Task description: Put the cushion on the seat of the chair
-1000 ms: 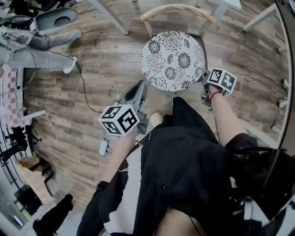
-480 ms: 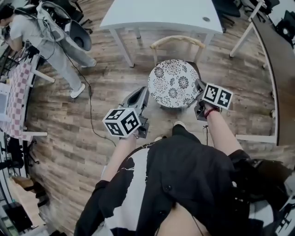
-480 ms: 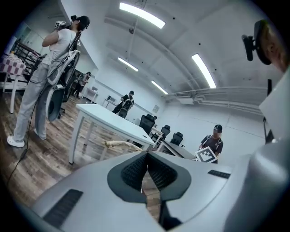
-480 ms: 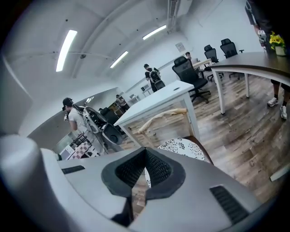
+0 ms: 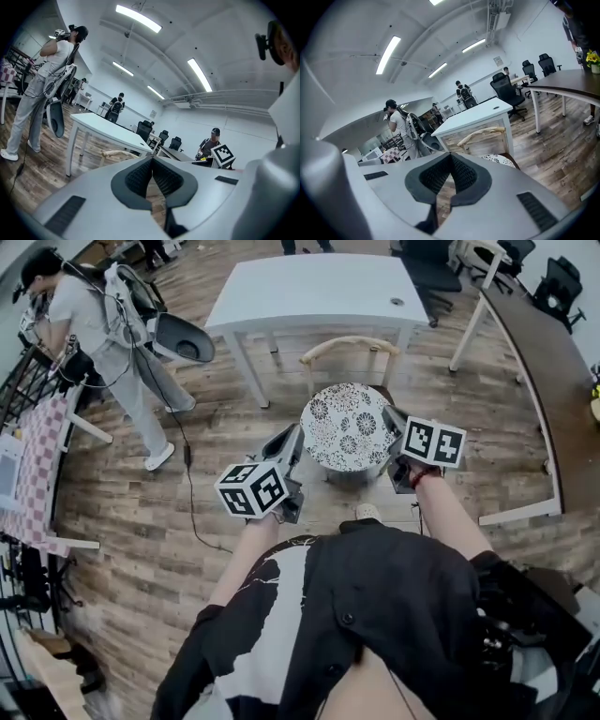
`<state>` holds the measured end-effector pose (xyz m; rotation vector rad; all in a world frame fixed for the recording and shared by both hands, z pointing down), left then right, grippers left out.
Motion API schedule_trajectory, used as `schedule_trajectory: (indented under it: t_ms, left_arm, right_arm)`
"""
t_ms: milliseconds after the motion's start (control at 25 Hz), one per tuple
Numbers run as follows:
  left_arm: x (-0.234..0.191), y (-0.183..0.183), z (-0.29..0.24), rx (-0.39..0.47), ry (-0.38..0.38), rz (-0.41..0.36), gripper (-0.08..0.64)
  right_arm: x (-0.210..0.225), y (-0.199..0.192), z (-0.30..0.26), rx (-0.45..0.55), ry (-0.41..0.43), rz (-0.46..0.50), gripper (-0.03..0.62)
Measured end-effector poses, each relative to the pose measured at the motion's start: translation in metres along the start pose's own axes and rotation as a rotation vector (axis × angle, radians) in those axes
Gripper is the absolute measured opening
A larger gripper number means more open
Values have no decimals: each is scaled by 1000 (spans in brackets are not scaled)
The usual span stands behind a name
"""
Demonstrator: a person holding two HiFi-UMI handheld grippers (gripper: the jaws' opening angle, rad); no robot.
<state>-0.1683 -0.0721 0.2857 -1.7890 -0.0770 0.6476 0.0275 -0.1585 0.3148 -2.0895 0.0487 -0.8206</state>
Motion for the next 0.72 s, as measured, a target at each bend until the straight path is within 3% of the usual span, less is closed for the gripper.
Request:
schedule_trajectory:
  t_ms: [280,720]
  left_arm:
    - [-6,19,-3,-22,-22,2,15]
    - [20,-36,11,-30,-7,0,15]
  right_arm:
    - [-18,18,1,-30,-25,69,15]
    - [8,-24,27,-45,2,71,15]
Point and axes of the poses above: the fingertips, and each gripper's own axes: z backward along the fingers, x to its right, y out of its top, the point moved 1 cm from there along z, backward along the fingers, and after that the axes turned 5 degrees about -z, right-handed, at the moved point
